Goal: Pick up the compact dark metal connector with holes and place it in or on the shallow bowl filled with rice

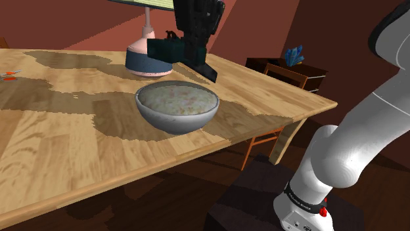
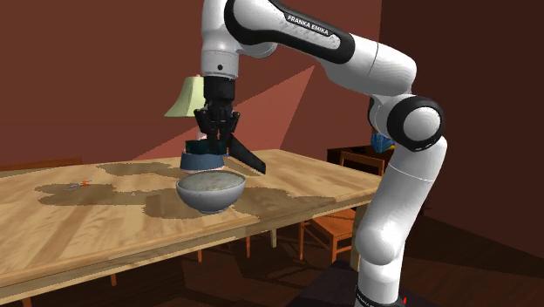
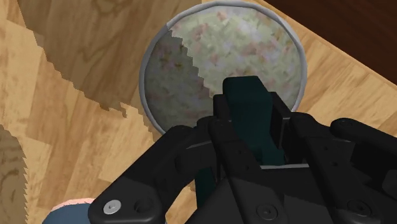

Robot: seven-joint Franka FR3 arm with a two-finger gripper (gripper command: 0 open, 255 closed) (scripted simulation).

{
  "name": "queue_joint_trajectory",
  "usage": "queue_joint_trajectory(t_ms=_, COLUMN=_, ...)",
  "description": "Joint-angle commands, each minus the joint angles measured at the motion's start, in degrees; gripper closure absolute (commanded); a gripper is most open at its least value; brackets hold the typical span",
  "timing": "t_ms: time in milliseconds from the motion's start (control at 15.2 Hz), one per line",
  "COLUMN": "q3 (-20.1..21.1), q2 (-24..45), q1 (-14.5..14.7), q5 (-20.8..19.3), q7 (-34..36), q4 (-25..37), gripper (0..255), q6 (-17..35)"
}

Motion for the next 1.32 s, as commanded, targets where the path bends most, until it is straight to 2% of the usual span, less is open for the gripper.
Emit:
queue_joint_trajectory(t_ms=0, q3=-0.2, q2=-0.9, q1=0.1, q5=0.4, q7=-0.3, q4=-2.4, gripper=255, q6=1.6)
queue_joint_trajectory(t_ms=528, q3=-1.0, q2=-4.7, q1=0.7, q5=2.0, q7=-1.8, q4=-12.4, gripper=255, q6=8.1)
queue_joint_trajectory(t_ms=990, q3=-1.0, q2=-4.7, q1=0.7, q5=2.0, q7=-1.8, q4=-12.4, gripper=255, q6=8.1)
queue_joint_trajectory(t_ms=1056, q3=-1.0, q2=-4.7, q1=0.7, q5=2.0, q7=-1.8, q4=-12.4, gripper=0, q6=8.1)
queue_joint_trajectory(t_ms=1254, q3=-1.0, q2=-4.7, q1=0.7, q5=2.0, q7=-1.8, q4=-12.4, gripper=0, q6=8.1)
